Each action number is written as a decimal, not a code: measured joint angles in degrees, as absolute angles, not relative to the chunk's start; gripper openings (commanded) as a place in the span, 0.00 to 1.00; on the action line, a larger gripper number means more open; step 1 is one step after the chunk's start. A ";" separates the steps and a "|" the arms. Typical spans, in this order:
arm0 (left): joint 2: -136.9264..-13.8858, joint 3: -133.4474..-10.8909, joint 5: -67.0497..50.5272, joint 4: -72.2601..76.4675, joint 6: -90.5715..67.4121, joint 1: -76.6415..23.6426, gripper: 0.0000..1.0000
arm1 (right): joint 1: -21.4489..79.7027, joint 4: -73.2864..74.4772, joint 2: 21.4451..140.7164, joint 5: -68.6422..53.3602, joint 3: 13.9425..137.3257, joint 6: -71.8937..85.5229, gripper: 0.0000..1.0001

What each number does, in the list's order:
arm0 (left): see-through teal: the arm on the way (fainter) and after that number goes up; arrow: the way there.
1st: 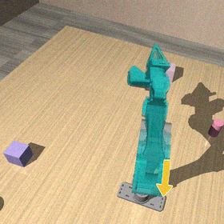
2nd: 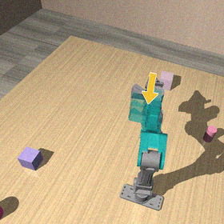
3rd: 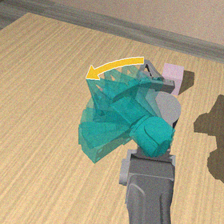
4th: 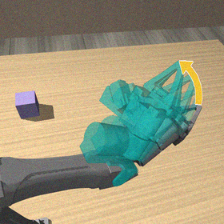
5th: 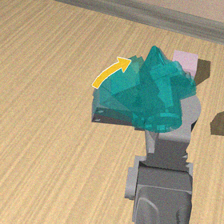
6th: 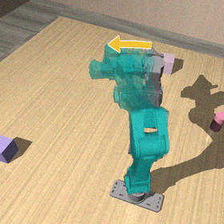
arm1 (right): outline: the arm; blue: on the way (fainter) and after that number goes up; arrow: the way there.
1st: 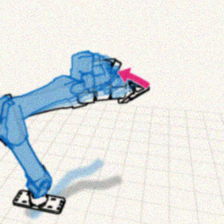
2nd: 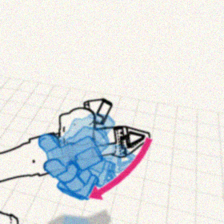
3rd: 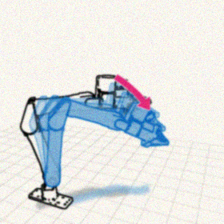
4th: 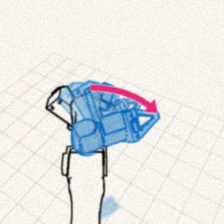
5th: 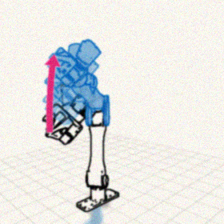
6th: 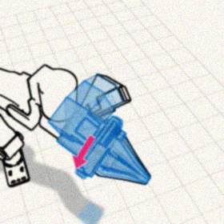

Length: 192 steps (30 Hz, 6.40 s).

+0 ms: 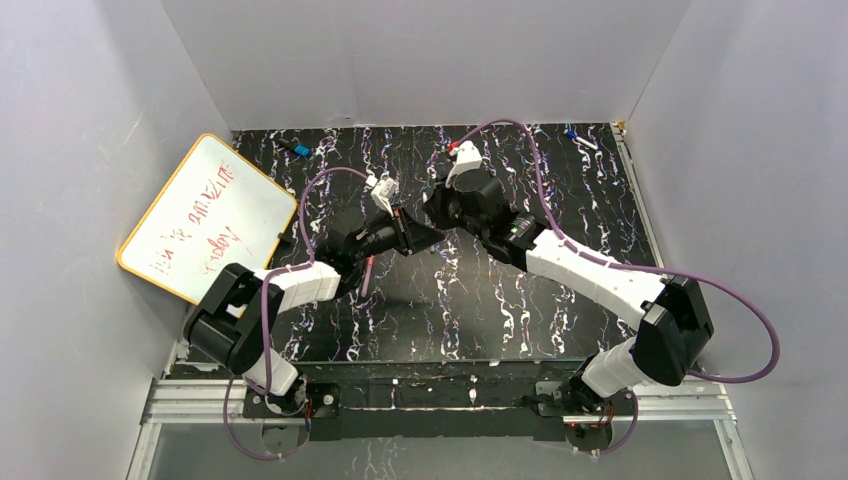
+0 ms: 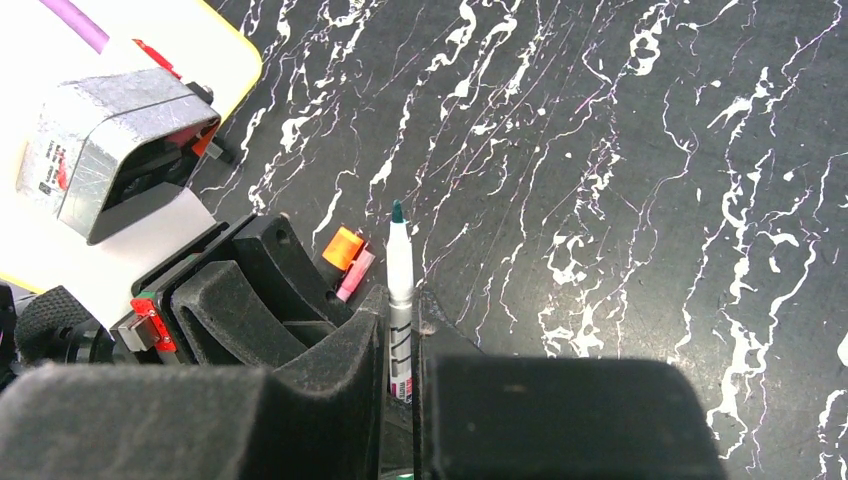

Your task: Insert the pens into the pen caps

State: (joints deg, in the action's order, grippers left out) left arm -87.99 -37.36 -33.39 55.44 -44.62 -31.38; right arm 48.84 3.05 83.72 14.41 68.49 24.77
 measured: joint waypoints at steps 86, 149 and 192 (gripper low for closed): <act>-66.92 -42.70 -7.51 -4.51 -3.60 -32.08 0.00 | 1.13 31.42 94.35 7.77 56.86 33.04 0.30; -74.28 -34.22 -44.64 30.65 -24.97 -36.23 0.00 | 41.47 25.32 80.90 9.85 83.50 31.07 0.01; -76.44 -34.11 -46.33 46.54 -36.93 -36.23 0.00 | 47.00 30.35 79.46 9.21 87.33 26.52 0.01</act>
State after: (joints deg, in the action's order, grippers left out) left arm -76.44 -34.11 -46.33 46.54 -36.93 -36.23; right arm 47.00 30.35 79.46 9.21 87.33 26.52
